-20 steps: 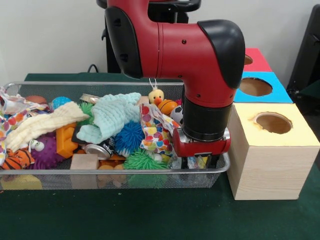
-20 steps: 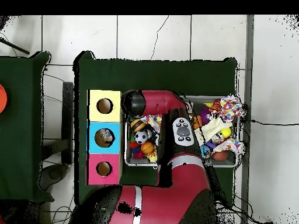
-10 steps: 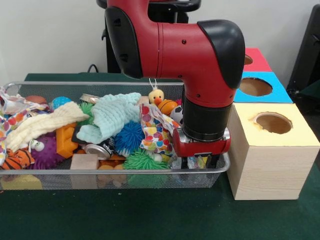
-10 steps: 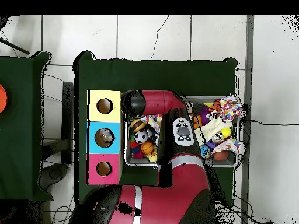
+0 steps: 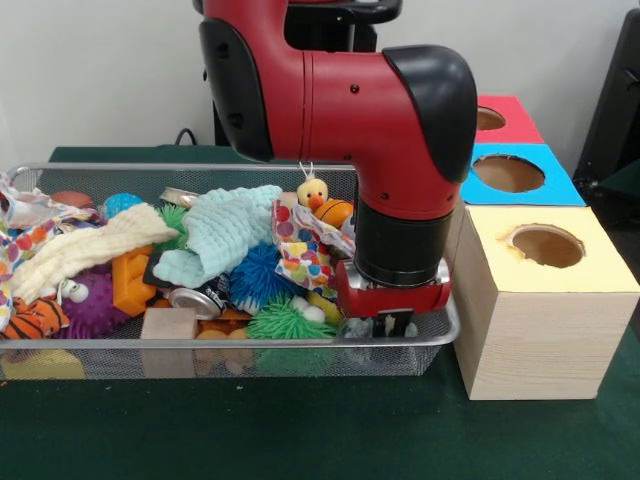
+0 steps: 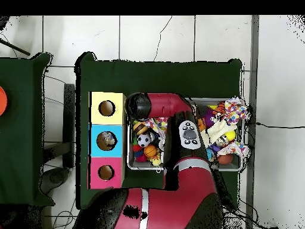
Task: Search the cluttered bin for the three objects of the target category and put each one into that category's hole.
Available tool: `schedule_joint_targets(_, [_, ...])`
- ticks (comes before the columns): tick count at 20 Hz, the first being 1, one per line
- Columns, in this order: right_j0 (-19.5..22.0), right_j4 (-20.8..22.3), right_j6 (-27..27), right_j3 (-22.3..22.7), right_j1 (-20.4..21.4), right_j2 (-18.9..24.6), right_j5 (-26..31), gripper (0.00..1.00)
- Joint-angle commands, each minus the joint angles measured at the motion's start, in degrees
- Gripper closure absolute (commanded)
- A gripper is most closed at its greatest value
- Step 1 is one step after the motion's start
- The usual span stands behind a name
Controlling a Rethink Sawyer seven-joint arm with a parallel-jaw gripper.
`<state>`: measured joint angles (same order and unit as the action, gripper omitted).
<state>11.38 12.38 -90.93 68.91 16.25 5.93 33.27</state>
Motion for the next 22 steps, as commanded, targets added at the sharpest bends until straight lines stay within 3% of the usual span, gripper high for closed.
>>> schedule_joint_targets(1, [1.68,0.48,-3.66,1.14,-2.73,2.52,-0.85,1.0])
schedule_joint_targets(10, [1.71,-1.87,-4.57,11.55,9.16,3.35,2.42,1.0])
schedule_joint_targets(22, [0.65,-4.53,-5.32,15.21,15.18,2.77,6.79,1.0])
